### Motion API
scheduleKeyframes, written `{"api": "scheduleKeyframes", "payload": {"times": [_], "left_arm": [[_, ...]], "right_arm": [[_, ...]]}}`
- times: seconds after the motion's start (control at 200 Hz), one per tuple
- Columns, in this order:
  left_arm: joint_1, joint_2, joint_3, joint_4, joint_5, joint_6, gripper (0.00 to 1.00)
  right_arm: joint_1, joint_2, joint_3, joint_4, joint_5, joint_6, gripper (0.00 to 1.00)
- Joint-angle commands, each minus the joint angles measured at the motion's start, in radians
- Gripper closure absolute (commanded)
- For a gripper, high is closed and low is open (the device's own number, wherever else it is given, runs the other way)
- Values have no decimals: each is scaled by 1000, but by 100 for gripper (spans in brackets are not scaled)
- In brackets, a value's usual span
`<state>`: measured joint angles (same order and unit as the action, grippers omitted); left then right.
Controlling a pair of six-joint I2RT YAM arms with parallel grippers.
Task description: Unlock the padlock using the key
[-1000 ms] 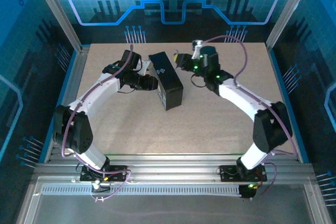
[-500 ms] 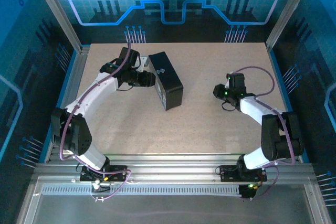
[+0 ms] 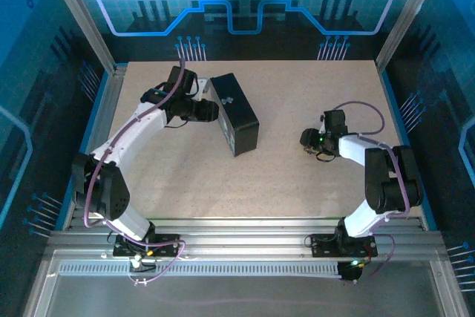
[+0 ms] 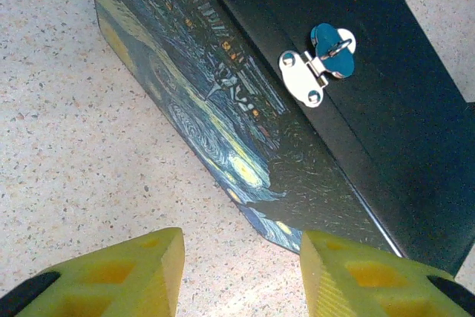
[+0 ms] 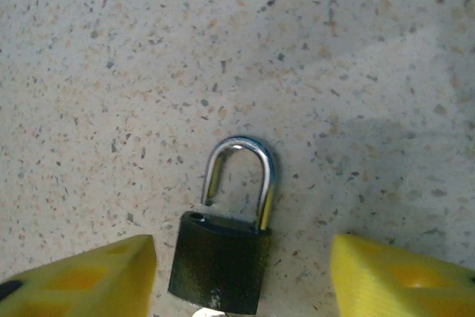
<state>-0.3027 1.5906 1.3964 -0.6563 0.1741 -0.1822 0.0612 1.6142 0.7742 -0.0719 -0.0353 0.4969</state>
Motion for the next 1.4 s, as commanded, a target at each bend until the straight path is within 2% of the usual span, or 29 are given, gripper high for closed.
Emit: {"api": "scheduleKeyframes", "payload": {"times": [0.0, 0.04, 0.155, 0.2, 0.21, 0.22, 0.225, 0.245, 0.56, 0.7, 0.815, 0.946, 1.136, 1.291, 1.396], "left_arm": [[8, -41, 32, -14, -32, 7, 53], [11, -41, 35, -18, -36, 2, 52], [22, -41, 38, -22, -38, 1, 46], [25, -39, 38, -19, -41, 3, 29], [26, -38, 38, -18, -42, 2, 19], [26, -37, 38, -17, -43, 1, 6], [26, -37, 38, -17, -44, 2, 4], [27, -36, 39, -18, -48, 2, 1], [30, -46, 54, -4, -168, -16, 1], [31, -43, 62, 28, -251, 4, 1], [41, -25, 96, 32, -348, 22, 1], [69, -19, 135, -6, -347, -8, 1], [90, -109, 32, 92, -380, -47, 1], [95, -84, 92, 5, -391, -41, 1], [94, -88, 85, 9, -370, -42, 1]], "right_arm": [[-9, -29, 46, -49, -9, -25, 20], [-10, -53, 47, -51, -8, -35, 1], [2, -135, 77, -81, -3, -73, 0], [13, -162, 98, -105, -4, -89, 0], [16, -167, 99, -111, -6, -93, 0], [20, -174, 99, -116, -8, -96, 0], [20, -176, 99, -119, -9, -99, 0], [28, -186, 134, -130, -15, -108, 0], [277, -260, 320, -200, -57, -261, 0], [389, -208, 411, -220, -103, -319, 0], [470, -120, 518, -287, -63, -362, 0], [523, -28, 601, -320, -23, -362, 0], [576, 75, 718, -389, 41, -367, 0], [600, 130, 773, -429, 99, -363, 0], [614, 160, 806, -460, 125, -357, 0]]}}
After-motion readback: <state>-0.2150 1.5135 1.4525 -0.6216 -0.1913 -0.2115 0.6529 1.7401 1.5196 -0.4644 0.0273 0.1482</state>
